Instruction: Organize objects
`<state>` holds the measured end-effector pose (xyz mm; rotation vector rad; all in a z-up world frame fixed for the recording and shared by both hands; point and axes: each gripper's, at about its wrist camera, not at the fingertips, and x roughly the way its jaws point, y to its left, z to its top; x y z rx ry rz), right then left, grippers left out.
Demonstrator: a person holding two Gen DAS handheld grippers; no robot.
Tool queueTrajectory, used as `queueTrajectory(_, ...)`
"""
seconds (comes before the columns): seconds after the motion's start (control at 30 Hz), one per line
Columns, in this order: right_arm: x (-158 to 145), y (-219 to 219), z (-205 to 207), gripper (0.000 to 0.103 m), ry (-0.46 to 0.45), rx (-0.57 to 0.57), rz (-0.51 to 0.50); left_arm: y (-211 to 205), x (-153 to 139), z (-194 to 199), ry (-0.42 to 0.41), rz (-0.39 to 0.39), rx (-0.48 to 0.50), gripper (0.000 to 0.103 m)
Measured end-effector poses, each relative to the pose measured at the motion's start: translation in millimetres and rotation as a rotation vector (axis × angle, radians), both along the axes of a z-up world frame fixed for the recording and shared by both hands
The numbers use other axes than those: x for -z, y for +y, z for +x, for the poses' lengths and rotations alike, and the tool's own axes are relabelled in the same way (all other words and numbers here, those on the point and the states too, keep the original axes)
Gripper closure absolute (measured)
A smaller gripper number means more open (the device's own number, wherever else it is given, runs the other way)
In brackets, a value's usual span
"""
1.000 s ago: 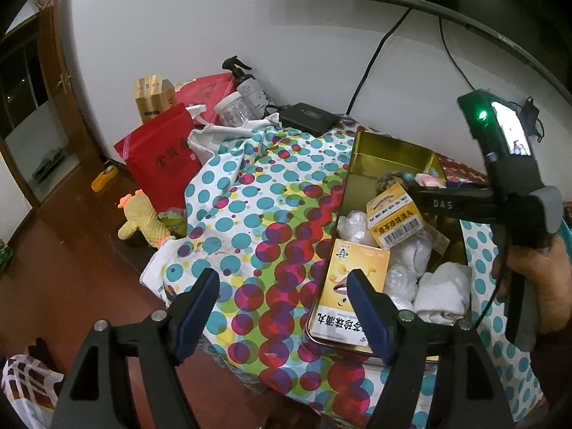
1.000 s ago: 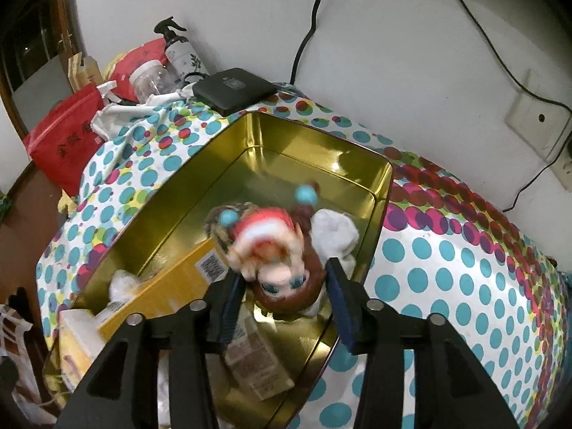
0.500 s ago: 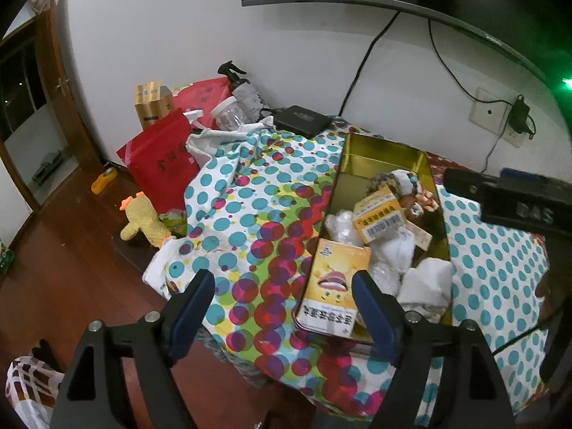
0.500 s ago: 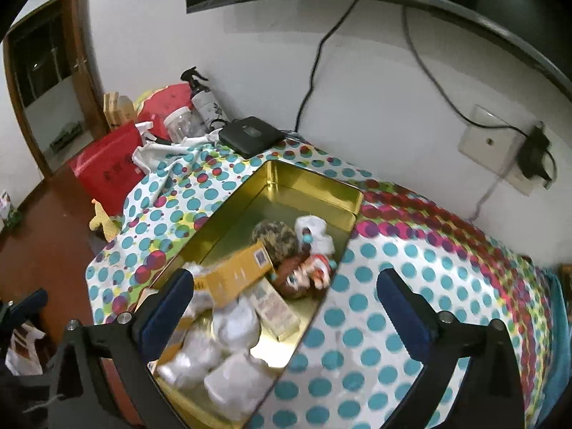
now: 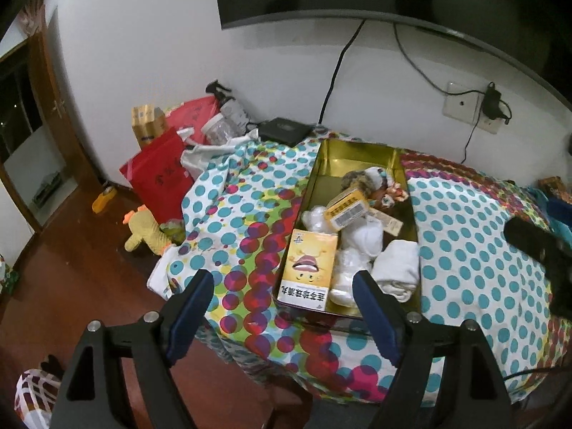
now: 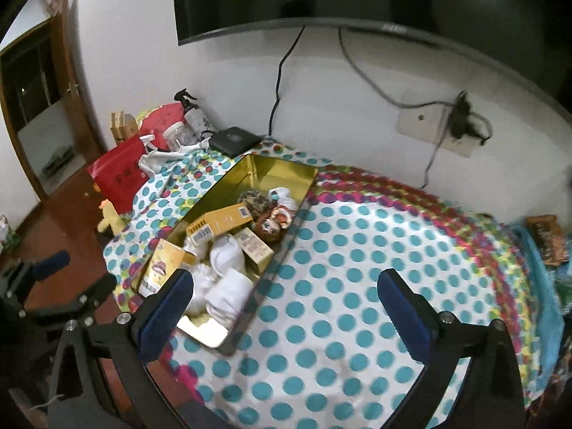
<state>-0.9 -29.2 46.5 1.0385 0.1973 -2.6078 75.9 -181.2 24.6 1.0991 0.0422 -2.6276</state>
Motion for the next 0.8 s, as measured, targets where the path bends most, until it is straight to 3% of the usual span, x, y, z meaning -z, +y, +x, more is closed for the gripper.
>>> queueTrajectory(0.1,-5.4,0.6,20.4,0.000,0.027,0.010,0.023,10.4,-9.8,12.4,0.056,-0.056,-0.013,0.021)
queueTrajectory(0.23,-17.0,10.1,48.5,0.000,0.130,0.030,0.012,21.3,-22.6,24.6,0.110,-0.093,-0.003,0.021)
queueTrajectory(0.43,-19.3,11.4,54.8,0.000,0.053,0.052,-0.017,39.9,-20.8,22.5,0.054,-0.225,-0.054,0.021)
queueTrajectory(0.67,-15.9,2.9,65.2,0.000,0.096,0.114,0.100,40.6,-15.4,15.7,-0.012,-0.067,0.049,0.021)
queueTrajectory(0.8,-6.3,0.0,66.5,0.000,0.050,0.134,0.140,41.1,-17.2,13.3,-0.011,-0.068,0.043,0.021)
